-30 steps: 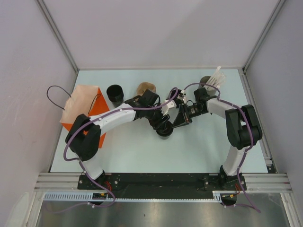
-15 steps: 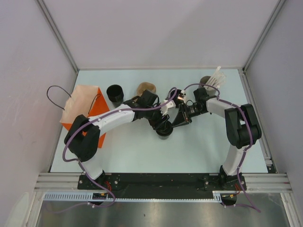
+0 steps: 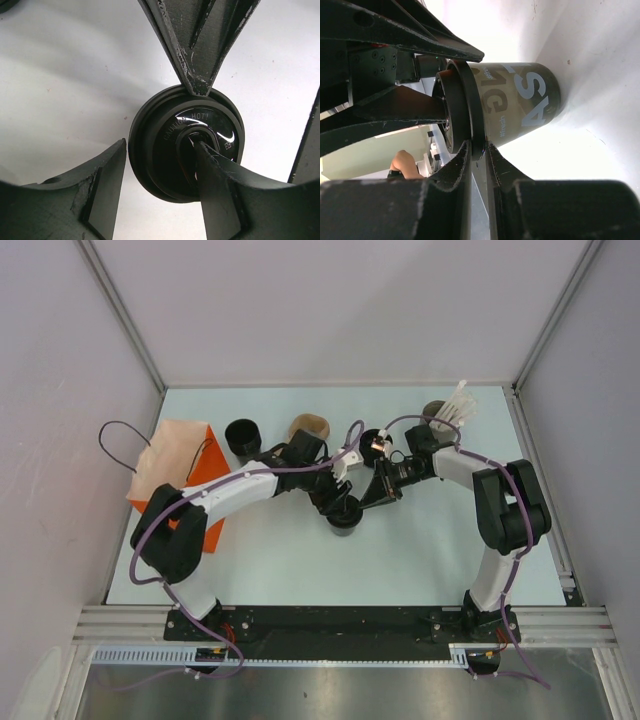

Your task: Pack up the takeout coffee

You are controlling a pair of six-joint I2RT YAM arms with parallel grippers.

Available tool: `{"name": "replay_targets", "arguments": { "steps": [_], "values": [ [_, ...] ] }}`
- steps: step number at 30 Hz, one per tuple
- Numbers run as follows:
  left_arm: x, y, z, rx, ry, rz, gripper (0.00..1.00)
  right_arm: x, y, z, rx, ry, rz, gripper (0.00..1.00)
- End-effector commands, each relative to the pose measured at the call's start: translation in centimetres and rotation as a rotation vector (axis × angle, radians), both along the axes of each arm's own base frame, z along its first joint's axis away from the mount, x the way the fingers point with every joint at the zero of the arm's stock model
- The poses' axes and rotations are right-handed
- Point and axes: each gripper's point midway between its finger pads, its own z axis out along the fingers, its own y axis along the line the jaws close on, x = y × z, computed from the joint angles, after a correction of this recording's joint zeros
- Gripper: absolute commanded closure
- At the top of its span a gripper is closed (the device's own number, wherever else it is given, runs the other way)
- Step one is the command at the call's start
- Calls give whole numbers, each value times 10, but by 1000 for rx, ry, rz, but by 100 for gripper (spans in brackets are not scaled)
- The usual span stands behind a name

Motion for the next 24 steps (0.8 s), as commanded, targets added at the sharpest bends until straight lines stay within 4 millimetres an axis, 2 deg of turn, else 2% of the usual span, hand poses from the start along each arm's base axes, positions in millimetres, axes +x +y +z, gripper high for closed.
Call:
{"name": "replay_targets", "arguments": {
  "steps": [1,14,20,24],
  "values": [
    [-7,2,22,-92,18,-20,38,17,-32,-76,-332,-106,-61,86],
    [7,5,44,-165,-67,58,38,14,-30,-80,-374,-138,-40,87],
    [13,8,50,-173,-113,96,38,13,-27,-81,-389,-151,-29,87],
    [11,9,48,-169,-105,91,37,13,-24,-73,-356,-158,-28,87]
  ]
}}
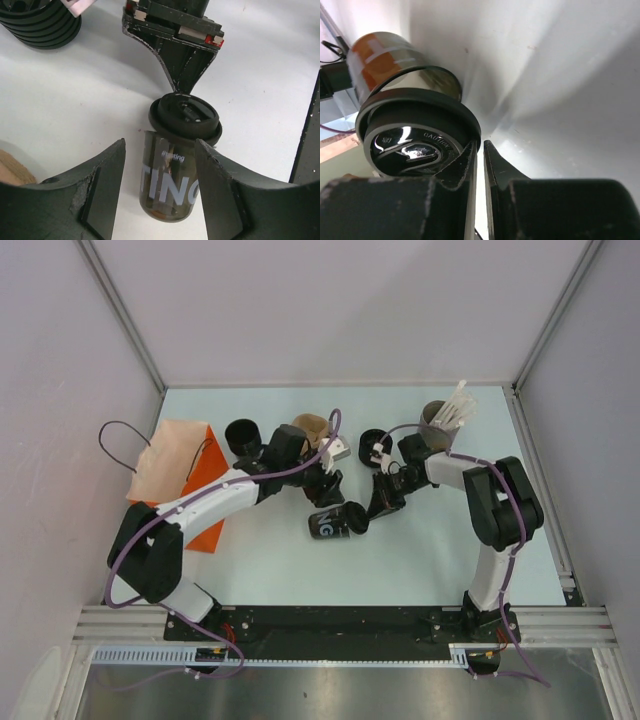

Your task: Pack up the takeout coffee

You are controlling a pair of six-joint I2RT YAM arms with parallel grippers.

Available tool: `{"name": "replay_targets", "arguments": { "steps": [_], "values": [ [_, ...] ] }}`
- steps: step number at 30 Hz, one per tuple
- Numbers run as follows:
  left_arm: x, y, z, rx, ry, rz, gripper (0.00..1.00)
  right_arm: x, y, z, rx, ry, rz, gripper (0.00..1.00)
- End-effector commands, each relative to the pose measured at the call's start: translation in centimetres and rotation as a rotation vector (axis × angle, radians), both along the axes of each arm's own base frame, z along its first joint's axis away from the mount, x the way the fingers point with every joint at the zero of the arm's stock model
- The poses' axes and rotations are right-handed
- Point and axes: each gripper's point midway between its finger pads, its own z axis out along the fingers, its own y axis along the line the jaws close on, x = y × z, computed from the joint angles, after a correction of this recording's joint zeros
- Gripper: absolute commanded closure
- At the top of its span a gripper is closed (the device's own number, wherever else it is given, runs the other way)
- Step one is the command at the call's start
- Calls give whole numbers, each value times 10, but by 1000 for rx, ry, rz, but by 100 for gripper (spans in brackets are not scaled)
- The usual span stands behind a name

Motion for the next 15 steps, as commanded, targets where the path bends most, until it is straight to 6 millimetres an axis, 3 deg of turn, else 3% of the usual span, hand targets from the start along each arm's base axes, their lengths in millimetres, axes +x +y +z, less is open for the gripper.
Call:
{"name": "replay_targets", "arguments": {
  "steps": [1,11,15],
  "values": [
    [0,3,2,-5,-8,7,37,8,-11,-13,-85,-69,-3,87],
    [0,6,-3,12,-10,8,37,15,-14,6,-36,-98,-23,86],
    [-1,9,-10,23,1,12,37,18,-13,24,16,-123,-28,86]
  ]
}}
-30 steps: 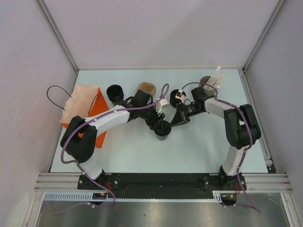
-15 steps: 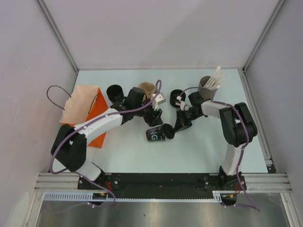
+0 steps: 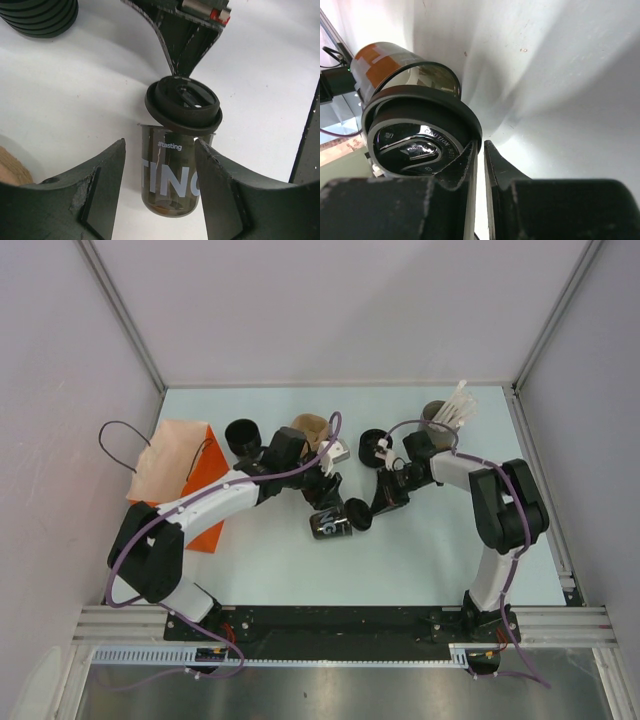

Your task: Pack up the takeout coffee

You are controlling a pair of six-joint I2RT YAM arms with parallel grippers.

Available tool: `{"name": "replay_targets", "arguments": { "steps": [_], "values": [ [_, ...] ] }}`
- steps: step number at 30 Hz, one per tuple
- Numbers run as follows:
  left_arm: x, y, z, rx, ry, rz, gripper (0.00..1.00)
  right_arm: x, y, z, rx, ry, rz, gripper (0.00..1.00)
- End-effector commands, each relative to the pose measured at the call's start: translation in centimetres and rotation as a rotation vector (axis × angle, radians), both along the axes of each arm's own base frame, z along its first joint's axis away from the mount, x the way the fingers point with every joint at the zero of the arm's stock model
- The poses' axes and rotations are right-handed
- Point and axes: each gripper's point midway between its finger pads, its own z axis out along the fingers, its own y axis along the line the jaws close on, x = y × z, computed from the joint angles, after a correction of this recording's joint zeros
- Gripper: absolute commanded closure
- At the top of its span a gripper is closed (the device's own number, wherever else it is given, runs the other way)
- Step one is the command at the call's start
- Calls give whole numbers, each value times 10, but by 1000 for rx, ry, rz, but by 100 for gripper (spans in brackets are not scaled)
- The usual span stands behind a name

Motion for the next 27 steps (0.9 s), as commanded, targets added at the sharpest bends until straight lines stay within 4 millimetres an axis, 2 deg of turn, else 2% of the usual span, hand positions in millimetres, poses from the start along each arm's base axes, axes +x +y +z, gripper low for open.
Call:
{"name": "replay_targets", "arguments": {
  "steps": [1,7,14,17,22,24,27],
  "values": [
    [2,6,-3,1,-11,7,37,13,-3,29,52,-100,-8,87],
    [6,14,-2,-19,11,22,37,24,-14,68,128,-182,-44,89],
    [3,17,2,-30,3,14,38,24,-14,98,170,-264,-35,89],
    [2,19,2,-25,4,11,37,24,-18,102,139,-282,-41,89],
    [0,23,3,-10,1,3,37,21,-30,91,65,-315,-12,89],
    [-2,25,5,-5,-8,-10,37,21,-29,94,63,-339,0,85],
    [-4,32,2,2,-4,-3,37,23,-21,102,71,-398,40,72]
  ]
}}
